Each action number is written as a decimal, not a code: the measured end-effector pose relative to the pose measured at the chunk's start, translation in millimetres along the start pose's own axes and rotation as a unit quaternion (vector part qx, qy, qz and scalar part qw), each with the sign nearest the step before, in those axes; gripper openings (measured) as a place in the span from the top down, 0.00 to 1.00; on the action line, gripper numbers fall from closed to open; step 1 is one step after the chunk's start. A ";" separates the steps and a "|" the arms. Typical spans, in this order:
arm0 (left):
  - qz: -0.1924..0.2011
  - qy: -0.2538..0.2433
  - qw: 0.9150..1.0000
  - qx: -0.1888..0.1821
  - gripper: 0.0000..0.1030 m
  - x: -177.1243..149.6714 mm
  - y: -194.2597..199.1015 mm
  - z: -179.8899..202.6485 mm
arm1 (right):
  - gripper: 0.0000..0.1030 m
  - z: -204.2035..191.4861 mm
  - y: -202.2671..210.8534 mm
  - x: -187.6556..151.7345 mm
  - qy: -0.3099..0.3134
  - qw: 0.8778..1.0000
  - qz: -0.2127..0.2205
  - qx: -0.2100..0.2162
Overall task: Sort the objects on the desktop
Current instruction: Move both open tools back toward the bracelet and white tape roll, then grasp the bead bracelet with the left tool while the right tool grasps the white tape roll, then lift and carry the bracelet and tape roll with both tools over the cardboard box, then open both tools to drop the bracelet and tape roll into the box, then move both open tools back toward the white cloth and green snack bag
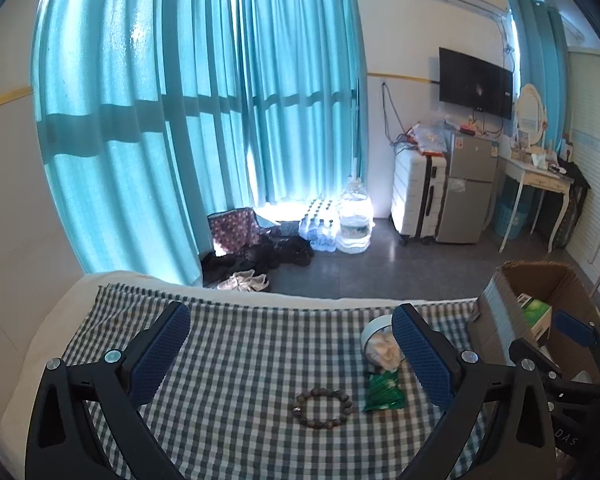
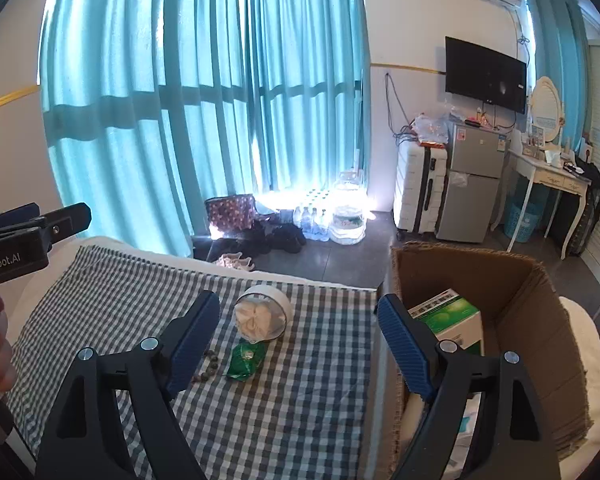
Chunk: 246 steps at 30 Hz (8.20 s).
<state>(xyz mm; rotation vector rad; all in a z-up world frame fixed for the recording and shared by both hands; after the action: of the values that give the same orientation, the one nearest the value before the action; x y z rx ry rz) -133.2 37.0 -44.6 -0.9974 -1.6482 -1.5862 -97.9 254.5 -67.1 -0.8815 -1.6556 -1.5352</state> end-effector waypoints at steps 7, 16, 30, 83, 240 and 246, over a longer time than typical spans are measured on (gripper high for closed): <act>-0.031 -0.007 0.999 0.005 0.00 -20.7 -25.7 -11.1 | 0.20 -11.7 -29.4 -16.0 0.003 0.999 -0.031 0.007; -0.065 -0.008 0.998 -0.005 0.00 -38.4 -58.8 -18.6 | 0.21 -12.7 -66.1 -26.6 0.003 0.998 -0.062 0.001; -0.136 -0.006 0.991 -0.022 0.00 -77.5 -128.0 -19.1 | 0.42 -8.5 -147.3 -51.0 -0.012 0.991 -0.132 -0.018; -0.207 0.043 0.974 -0.086 0.90 -134.5 -174.0 -30.6 | 0.97 -20.0 -194.8 -35.1 -0.035 0.990 -0.139 -0.012; -0.083 -0.100 0.959 -0.252 0.12 4.9 -7.7 276.2 | 0.36 188.0 29.9 -24.7 -0.065 0.979 -0.104 -0.164; -0.049 -0.091 0.965 -0.241 0.03 17.2 15.3 256.4 | 0.28 175.2 49.3 -12.4 -0.063 0.982 -0.063 -0.166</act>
<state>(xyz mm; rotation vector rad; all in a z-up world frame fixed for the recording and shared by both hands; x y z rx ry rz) -113.7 293.7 -40.5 -1.3568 -1.4728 -2.0750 -57.3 432.3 -60.8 -1.0847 -1.5925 -1.9156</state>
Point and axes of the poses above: each gripper's, at about its wrist camera, not at the fingertips, and y roughly against the way its jaws point, z to its right, x to its top, the point moved 2 cm from there along -y, roughly the way its jaws point
